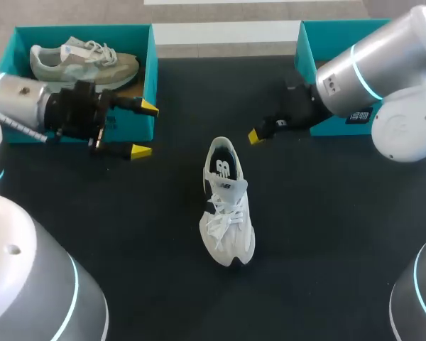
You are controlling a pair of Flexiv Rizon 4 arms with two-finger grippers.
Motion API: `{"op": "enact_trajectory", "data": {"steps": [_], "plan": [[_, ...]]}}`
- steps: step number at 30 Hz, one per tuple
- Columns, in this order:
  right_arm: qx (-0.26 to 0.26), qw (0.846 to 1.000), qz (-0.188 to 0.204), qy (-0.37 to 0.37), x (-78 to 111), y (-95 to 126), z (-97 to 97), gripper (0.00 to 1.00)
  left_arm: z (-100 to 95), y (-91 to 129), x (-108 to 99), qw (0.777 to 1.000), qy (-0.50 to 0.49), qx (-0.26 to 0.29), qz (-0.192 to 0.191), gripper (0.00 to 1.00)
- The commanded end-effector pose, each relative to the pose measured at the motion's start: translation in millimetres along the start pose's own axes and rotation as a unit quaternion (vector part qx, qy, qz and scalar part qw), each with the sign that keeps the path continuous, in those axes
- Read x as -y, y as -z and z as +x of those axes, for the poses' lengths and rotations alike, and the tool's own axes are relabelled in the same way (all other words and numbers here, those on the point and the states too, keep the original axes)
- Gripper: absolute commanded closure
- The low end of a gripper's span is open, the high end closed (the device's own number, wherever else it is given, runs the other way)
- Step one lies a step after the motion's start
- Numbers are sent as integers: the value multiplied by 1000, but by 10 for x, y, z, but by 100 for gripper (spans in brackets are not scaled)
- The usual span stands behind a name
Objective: Take the shoe out of the shoebox, open the shoe tongue, remove and reinsert the insole, then place the shoe into the shoebox
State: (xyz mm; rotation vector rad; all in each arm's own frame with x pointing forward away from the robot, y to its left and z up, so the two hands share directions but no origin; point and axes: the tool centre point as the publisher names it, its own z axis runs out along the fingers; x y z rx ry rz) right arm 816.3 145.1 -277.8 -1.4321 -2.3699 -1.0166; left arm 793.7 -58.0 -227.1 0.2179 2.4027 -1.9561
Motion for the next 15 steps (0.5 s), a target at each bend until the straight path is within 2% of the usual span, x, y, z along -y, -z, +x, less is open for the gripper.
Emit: {"op": "enact_trajectory", "data": {"steps": [1,15], "plan": [[-3,1000,-1,-4,40,7,-10,100,32,-37,-83,998,21,21,47,0],[-32,999,-5,-21,108,-64,-54,100,32,-37,-83,998,21,21,47,0]]}}
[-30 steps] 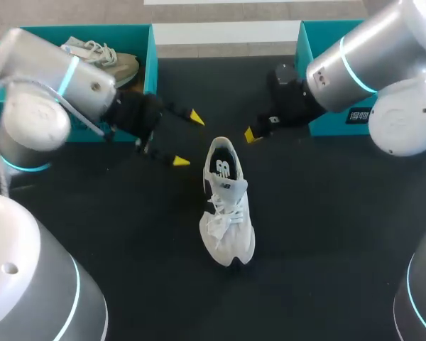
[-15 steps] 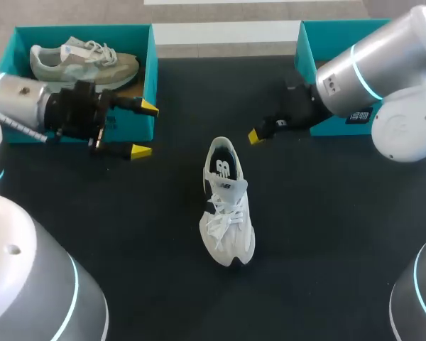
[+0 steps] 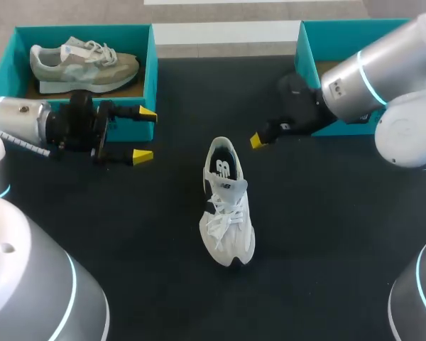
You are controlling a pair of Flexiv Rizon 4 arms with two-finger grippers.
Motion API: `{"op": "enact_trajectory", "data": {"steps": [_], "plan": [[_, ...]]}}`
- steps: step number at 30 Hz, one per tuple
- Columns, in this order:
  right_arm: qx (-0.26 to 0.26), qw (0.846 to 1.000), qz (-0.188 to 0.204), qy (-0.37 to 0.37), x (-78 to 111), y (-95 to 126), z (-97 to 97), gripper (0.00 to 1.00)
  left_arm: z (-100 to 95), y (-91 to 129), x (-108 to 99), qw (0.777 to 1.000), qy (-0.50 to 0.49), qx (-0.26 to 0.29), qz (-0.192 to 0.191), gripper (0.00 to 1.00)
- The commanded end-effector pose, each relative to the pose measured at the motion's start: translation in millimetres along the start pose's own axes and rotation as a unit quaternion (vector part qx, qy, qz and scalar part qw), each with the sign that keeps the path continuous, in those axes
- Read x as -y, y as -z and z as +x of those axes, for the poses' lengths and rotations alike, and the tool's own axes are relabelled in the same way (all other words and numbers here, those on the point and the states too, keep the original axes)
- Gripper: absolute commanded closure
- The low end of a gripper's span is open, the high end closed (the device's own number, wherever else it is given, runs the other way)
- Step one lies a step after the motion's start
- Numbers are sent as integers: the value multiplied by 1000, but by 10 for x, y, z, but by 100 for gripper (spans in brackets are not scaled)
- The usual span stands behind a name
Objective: Take the shoe out of the shoebox, open the shoe tongue, remove and reinsert the insole, then place the shoe into the shoebox
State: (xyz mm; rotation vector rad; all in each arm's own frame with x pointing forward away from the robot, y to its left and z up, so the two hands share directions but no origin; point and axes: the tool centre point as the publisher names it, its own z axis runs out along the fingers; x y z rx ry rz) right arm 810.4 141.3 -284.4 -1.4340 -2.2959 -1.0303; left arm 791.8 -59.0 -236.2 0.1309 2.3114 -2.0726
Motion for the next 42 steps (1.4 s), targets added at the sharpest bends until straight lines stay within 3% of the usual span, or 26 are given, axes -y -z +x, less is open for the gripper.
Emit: {"op": "enact_trajectory", "data": {"steps": [1,9,17,21,28,36,42], "plan": [[-12,1000,-6,-1,24,-66,-29,100,4,-6,0,1000,0,1,0,0],[-21,1000,-2,0,53,-213,-21,100,4,-6,0,1000,0,1,0,0],[-1,1000,7,-5,54,-182,30,100,4,-6,0,1000,0,1,0,0],[6,1000,6,-8,59,-158,44,100,-37,86,8,998,-9,16,-60,0],[26,1000,1,-4,32,-111,124,100,-112,371,153,993,-42,11,-111,0],[96,995,17,-14,60,-205,216,100,-251,726,261,974,-66,15,-216,0],[95,995,14,-17,66,-222,230,100,-377,947,289,964,-78,18,-252,0]]}}
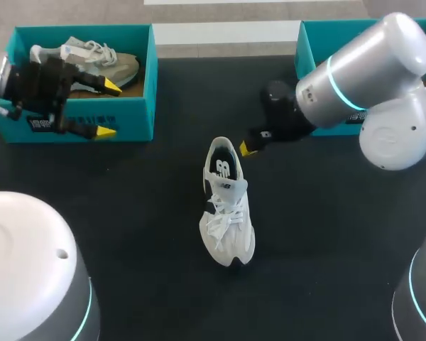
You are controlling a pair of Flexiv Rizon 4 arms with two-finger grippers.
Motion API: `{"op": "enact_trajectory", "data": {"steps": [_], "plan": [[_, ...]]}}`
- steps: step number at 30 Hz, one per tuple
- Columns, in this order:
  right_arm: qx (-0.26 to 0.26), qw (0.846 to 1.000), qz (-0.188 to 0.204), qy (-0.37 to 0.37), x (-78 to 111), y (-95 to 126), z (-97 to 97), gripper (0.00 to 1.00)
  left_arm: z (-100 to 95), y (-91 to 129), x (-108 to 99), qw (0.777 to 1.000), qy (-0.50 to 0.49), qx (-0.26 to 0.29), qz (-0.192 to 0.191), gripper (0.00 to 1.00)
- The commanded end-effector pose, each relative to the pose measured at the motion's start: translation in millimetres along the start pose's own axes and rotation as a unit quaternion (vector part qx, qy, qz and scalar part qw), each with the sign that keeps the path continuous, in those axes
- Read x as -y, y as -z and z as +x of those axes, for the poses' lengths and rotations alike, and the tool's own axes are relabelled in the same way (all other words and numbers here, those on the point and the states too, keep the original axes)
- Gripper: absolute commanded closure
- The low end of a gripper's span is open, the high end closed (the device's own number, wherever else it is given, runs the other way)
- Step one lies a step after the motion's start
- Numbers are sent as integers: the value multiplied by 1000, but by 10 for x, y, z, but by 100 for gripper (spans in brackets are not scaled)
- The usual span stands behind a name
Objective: Take the shoe out of the shoebox, open the shoe tongue, remove and reinsert the insole, then place the shoe into the shoebox
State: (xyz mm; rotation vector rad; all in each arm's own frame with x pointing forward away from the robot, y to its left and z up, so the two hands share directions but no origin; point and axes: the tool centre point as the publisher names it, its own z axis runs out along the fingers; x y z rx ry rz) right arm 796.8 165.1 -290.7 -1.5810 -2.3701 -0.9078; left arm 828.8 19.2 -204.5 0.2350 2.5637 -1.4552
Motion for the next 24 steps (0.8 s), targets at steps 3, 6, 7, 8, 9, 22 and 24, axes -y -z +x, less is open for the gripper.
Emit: {"op": "enact_trajectory", "data": {"steps": [3,6,7,8,9,22,24], "plan": [[21,1000,0,-1,-15,-31,40,100,-80,220,-12,999,-11,-4,-52,0],[21,1000,0,-1,-15,-31,40,100,-130,295,-80,998,-13,-4,-59,0],[21,1000,0,-1,-15,-31,40,100,-149,330,-105,999,-11,-3,-53,0],[21,1000,0,-1,-15,-31,40,100,-171,365,-132,999,-7,-1,-48,0],[21,1000,0,-1,-15,-31,40,100,-182,390,-154,999,-8,-1,-49,0],[109,994,0,4,-117,-398,189,100,-216,539,-282,999,-3,1,-45,0],[110,994,-1,1,-96,-431,216,100,-216,539,-282,999,-3,1,-45,0]]}}
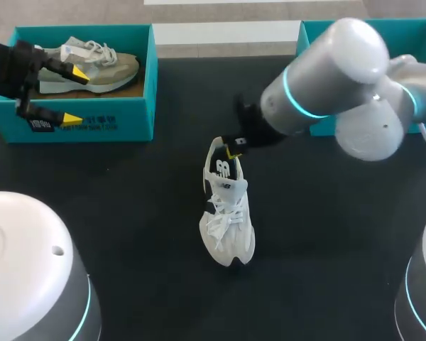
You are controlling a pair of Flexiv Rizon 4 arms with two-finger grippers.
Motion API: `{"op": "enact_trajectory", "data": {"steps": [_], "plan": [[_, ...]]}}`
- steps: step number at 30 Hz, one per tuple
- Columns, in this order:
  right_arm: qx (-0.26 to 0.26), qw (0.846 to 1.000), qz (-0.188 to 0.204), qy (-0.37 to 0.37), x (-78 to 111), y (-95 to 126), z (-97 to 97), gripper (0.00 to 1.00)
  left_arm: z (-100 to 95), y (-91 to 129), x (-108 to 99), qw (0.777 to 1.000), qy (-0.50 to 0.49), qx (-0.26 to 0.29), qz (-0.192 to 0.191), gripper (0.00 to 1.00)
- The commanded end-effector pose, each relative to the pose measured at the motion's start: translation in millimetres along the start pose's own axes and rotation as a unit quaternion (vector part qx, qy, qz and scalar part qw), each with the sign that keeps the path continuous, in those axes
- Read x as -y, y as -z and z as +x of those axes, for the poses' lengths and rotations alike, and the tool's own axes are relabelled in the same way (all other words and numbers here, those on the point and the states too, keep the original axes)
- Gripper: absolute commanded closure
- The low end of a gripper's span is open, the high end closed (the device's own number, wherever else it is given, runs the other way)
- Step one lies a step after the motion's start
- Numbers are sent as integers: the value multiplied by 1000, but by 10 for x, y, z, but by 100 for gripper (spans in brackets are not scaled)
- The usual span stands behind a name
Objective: Take the shoe out of the shoebox, open the shoe tongue, remove and reinsert the insole, then place the shoe into the shoebox
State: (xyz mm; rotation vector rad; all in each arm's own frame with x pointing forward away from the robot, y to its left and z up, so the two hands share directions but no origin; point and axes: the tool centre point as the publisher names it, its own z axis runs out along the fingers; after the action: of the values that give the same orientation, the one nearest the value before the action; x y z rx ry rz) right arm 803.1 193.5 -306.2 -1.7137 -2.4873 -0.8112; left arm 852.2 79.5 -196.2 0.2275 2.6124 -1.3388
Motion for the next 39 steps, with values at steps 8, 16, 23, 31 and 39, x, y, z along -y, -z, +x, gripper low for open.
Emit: {"op": "enact_trajectory", "data": {"steps": [8,16,23,31,39], "plan": [[91,995,26,-25,67,-271,180,100,2,-2,8,1000,1,-1,-2,0],[147,986,22,-72,158,-319,83,100,2,-2,8,1000,1,-1,-2,0],[163,983,37,-82,197,-313,57,100,2,-2,8,1000,1,-1,-2,0],[168,980,57,-94,323,-428,-9,100,2,-2,8,1000,1,-1,-2,0],[165,979,76,-88,394,-630,-129,100,2,-2,8,1000,1,-1,-2,0]]}}
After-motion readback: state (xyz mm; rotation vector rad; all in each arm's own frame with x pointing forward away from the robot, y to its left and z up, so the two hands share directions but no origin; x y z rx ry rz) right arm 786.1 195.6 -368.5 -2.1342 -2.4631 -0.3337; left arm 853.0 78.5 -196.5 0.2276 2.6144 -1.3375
